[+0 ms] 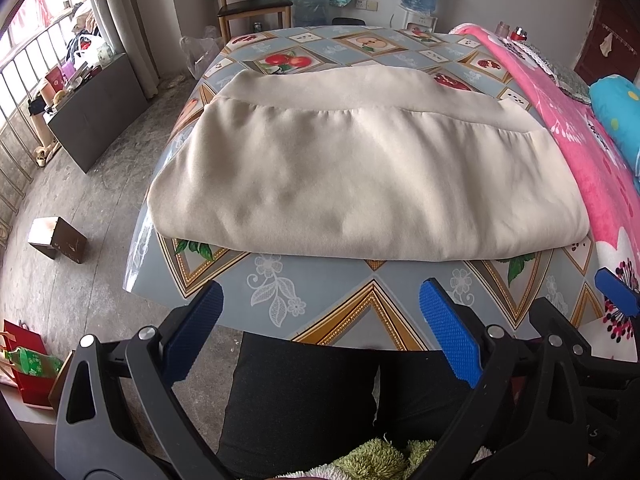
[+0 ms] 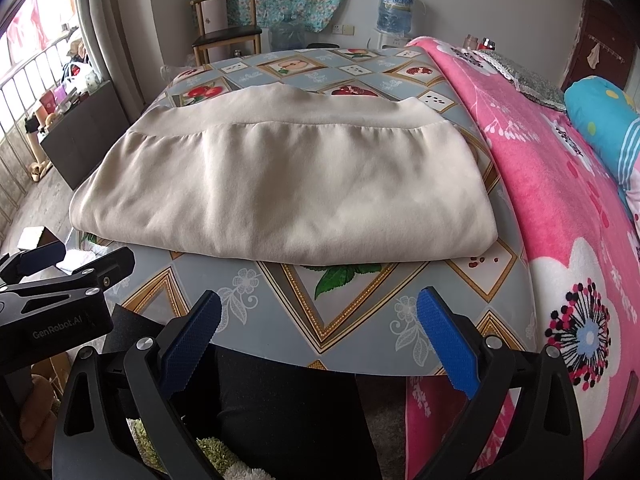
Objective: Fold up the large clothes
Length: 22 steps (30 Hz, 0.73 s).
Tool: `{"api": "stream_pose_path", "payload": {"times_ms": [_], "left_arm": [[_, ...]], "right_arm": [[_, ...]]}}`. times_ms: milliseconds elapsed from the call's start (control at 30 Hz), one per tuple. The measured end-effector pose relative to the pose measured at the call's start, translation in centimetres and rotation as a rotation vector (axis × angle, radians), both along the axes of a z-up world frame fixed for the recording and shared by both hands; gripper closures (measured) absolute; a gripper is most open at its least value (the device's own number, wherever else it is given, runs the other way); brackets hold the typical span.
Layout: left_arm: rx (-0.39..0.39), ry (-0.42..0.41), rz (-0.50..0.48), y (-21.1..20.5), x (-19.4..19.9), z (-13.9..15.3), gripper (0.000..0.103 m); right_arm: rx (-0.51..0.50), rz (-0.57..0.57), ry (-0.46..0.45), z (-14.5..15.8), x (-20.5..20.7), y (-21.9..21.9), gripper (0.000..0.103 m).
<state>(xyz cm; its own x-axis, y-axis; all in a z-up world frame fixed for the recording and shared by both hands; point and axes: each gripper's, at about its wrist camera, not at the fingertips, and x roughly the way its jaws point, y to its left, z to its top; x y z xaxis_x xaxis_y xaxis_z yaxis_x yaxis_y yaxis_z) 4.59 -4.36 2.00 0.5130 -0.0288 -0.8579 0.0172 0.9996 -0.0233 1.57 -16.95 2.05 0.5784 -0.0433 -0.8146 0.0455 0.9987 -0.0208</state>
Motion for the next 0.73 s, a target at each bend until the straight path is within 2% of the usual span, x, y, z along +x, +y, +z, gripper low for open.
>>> {"api": "stream_pose_path", "payload": {"times_ms": [733], "left_arm": [[-0.004, 0.005, 0.004, 0.33, 0.15, 0.05, 0.008]], "right_arm": [[0.0, 0.001, 0.003, -0.15, 0.14, 0.24, 0.007]]}}
